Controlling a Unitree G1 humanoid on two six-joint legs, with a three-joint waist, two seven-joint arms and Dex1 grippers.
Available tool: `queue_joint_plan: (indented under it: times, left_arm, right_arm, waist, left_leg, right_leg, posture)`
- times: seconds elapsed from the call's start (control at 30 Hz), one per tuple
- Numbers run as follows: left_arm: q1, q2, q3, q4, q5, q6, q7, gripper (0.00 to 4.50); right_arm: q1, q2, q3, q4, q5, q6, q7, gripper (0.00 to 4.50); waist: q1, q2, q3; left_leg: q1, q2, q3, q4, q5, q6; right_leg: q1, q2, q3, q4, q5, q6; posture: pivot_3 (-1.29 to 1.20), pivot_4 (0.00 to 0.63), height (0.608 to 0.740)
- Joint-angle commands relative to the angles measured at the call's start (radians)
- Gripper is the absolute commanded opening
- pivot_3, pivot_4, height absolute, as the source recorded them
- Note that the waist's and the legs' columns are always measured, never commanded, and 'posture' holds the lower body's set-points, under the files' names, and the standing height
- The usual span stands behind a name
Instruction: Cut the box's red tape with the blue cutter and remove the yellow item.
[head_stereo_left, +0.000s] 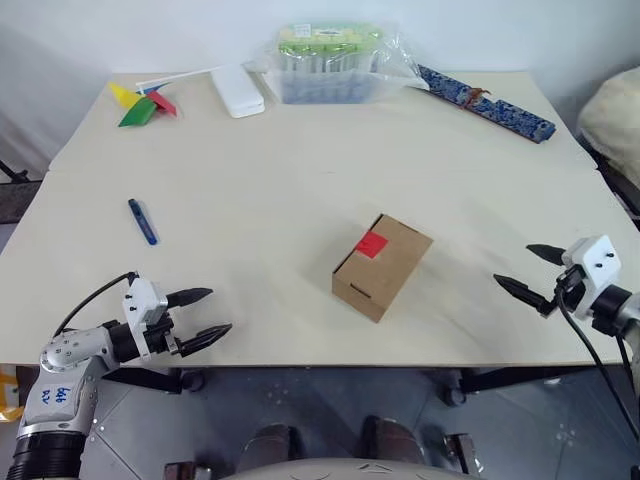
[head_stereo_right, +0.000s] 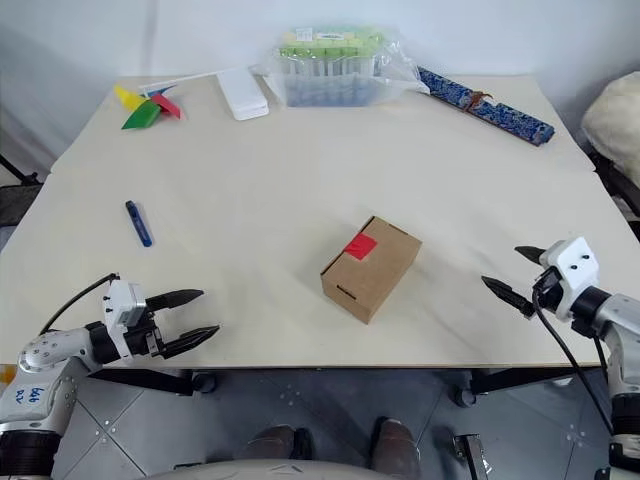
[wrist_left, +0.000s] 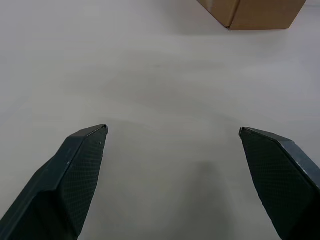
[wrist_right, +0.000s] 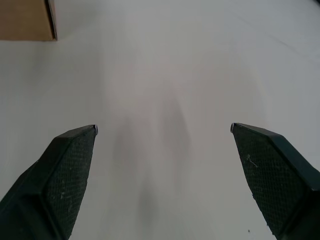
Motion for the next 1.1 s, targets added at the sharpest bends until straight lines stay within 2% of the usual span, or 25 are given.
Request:
queue_joint_plan:
  times: [0.03, 0.43, 0.67, 1.1]
  left_arm:
    - [-0.01, 0.004, 0.03, -0.034, -0.034, 0.01, 0.004, 4.47]
    - [-0.027, -0.014, 0.029, -0.077, -0.037, 0.041, 0.087, 4.47]
    - [-0.002, -0.068, 0.019, -0.152, -0.048, 0.069, 0.174, 4.47]
    - [-0.041, -0.084, -0.014, -0.156, -0.036, 0.079, 0.171, 4.47]
  right_arm:
    - [-0.012, -0.022, -0.024, -0.006, 0.009, -0.017, 0.001, 4.5]
    - [-0.05, -0.004, -0.012, 0.0, 0.007, -0.007, -0.014, 4.5]
    - [-0.013, 0.051, -0.025, -0.119, 0.031, 0.042, -0.084, 4.5]
    - [0.01, 0.068, -0.028, -0.221, 0.044, 0.084, -0.122, 4.5]
  waist:
    - [0.001, 0.0, 0.0]
    - [0.0, 0.0, 0.0]
    - [0.002, 0.0, 0.0]
    - [0.003, 0.0, 0.0]
  left_leg:
    - [0.0, 0.0, 0.0, 0.0, 0.0, 0.0]
    - [0.0, 0.0, 0.0, 0.003, 0.0, 0.0]
    - [0.0, 0.0, -0.001, 0.003, 0.0, 0.0]
    - [0.0, 0.0, -0.001, 0.005, 0.0, 0.0]
  right_leg:
    - [0.0, 0.0, 0.0, 0.0, 0.0, 0.0]
    - [0.001, 0.0, 0.0, 0.002, 0.0, 0.0]
    - [0.001, 0.0, 0.0, 0.002, 0.0, 0.0]
    - [0.002, 0.0, 0.001, 0.002, 0.0, 0.0]
  posture:
    - [0.0, 0.15, 0.74]
    - [0.0, 0.15, 0.74]
    - [0.0, 0.15, 0.74]
    - [0.0, 0.15, 0.74]
